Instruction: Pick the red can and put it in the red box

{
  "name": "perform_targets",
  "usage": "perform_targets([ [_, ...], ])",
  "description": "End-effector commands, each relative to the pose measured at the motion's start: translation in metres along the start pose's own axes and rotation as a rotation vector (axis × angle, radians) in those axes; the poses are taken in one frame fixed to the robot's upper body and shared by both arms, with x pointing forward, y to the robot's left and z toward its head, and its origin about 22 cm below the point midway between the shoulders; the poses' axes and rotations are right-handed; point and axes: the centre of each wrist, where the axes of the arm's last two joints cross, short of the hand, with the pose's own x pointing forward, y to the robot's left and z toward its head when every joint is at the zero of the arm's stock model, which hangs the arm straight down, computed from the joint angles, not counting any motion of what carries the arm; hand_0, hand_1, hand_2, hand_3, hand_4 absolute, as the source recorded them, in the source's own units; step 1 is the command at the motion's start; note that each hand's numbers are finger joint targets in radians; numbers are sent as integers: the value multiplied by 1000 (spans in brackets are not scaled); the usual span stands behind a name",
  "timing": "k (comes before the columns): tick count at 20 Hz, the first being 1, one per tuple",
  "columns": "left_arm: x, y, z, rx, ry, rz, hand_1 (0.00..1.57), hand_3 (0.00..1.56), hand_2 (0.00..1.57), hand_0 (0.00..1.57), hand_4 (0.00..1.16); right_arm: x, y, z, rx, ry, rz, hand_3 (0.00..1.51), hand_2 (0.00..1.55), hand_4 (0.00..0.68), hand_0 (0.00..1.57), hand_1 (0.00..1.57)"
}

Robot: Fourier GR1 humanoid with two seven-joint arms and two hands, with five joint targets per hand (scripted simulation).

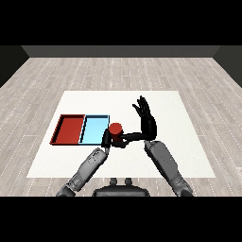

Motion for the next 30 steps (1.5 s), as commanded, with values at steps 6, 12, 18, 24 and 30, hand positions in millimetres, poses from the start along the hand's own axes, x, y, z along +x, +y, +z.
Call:
perform_targets([
  [6,27,30,-10,76,-33,-45,1571,1462,1571,1571,1130,30,-55,7,-157,-35,29,0,0,0,0,0],
  [12,51,83,-24,106,-95,-155,1571,1460,1569,1571,1112,-7,-103,46,-207,25,73,0,0,0,0,0],
  [18,59,120,-11,181,-62,-255,1571,1417,1556,1571,1118,-21,-125,92,-210,141,196,0,0,0,0,0],
  [24,55,173,-48,261,3,-459,1571,1402,1533,1571,1124,-36,-154,112,-236,200,179,0,0,0,0,0],
  [30,34,240,-68,356,178,-556,1544,1445,1523,1544,1079,-48,-142,110,-263,222,171,0,0,0,0,0],
])
